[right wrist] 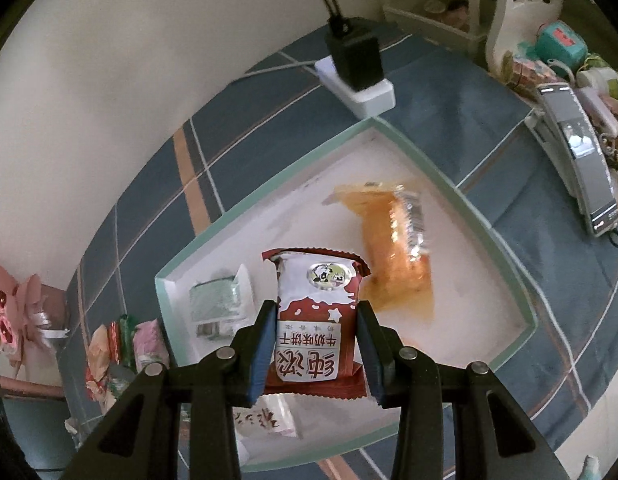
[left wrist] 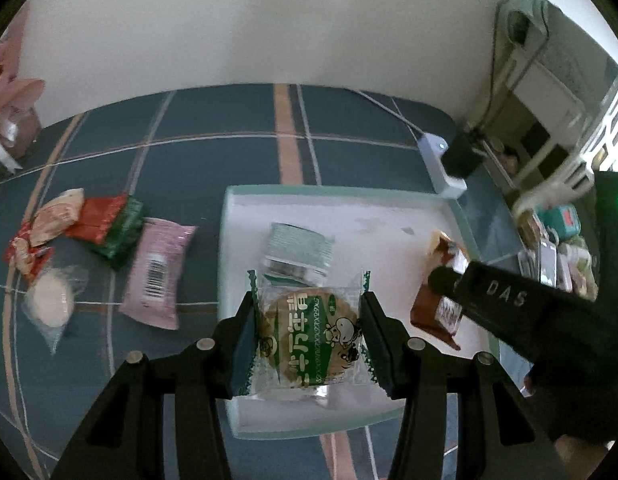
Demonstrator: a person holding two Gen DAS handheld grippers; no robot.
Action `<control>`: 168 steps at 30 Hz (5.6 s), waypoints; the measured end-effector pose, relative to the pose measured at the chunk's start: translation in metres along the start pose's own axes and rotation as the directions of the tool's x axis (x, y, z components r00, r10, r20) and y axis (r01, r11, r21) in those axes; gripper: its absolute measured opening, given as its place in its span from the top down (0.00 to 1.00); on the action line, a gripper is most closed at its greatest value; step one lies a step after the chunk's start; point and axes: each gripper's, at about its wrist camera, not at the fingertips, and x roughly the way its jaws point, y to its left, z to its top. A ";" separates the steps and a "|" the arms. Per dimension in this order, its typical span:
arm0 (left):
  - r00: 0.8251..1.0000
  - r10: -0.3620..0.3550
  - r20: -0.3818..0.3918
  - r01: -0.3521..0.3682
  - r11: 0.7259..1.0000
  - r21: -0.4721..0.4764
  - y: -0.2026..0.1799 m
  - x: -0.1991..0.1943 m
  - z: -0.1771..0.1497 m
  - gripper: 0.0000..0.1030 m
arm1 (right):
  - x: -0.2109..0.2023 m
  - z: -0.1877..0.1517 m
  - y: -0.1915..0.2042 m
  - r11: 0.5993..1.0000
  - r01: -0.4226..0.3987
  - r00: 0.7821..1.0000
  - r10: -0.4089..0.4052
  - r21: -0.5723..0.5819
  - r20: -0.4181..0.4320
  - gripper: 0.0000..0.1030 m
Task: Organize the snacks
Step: 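Carry both packs over the white tray and lower them inside, then open both tools to release the packs in the tray, then move both tools back toward the snacks on the tablecloth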
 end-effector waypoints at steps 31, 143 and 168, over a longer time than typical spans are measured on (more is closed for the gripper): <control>0.996 -0.018 -0.082 0.020 1.000 0.023 -0.007 0.069 0.001 0.49 | 0.018 0.004 0.012 0.983 0.039 0.999 -0.040 -0.179 -0.002 0.59; 0.973 0.193 -0.126 -0.208 0.971 -0.119 0.066 0.045 0.025 0.00 | 0.053 0.003 0.011 0.962 0.144 0.982 -0.168 -0.231 -0.089 0.00; 0.950 0.298 -0.089 -0.309 0.937 -0.165 0.156 -0.008 0.019 0.00 | 0.037 -0.040 0.089 0.928 0.081 0.988 -0.122 -0.363 -0.092 0.00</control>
